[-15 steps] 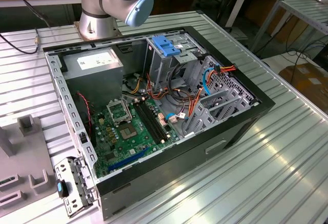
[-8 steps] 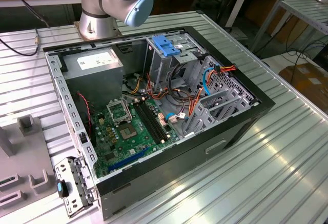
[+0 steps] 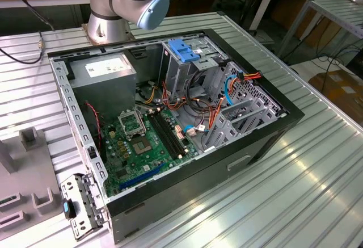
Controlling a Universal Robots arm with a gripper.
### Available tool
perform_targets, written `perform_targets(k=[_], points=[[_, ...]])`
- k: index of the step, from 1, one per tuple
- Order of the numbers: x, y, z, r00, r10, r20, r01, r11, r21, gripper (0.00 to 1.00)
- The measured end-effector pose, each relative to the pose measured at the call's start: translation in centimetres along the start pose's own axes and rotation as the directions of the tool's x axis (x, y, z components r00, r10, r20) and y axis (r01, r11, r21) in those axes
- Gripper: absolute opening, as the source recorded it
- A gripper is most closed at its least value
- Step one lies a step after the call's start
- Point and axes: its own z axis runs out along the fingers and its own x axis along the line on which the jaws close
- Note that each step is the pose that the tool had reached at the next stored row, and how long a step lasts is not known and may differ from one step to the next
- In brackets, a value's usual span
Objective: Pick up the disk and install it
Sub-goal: 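Pick up the disk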
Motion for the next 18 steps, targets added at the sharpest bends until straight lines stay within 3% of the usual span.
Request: perform_targets(k=[3, 4, 7, 8, 9, 12, 15, 18], points=[[-0.02, 0.27, 0.31, 0.9999, -0.011, -0.0045, 0.011, 0.9999, 0.0004, 0.54], [-0.01, 0.34, 0.41, 0.9998, -0.017, -0.0093, 0.017, 0.9999, 0.0011, 0.54], [-0.01, 0.39, 0.56, 0.9992, -0.022, -0.0325, 0.023, 0.9997, 0.0043, 0.54], [-0.02, 0.39, 0.62, 0.9986, -0.023, -0.0476, 0.023, 0.9997, 0.0063, 0.54], [-0.08, 0.41, 0.73, 0.9982, -0.025, -0.0548, 0.025, 0.9997, 0.0075, 0.54], [-0.5, 0.48, 1.06, 0.9975, -0.041, -0.0577, 0.041, 0.9991, 0.0125, 0.54], [-0.91, 0.65, 1.55, 0.9967, -0.057, -0.0579, 0.059, 0.998, 0.0245, 0.54], [-0.85, 0.88, 2.2, 0.9964, -0.062, -0.0578, 0.064, 0.9977, 0.0251, 0.54]])
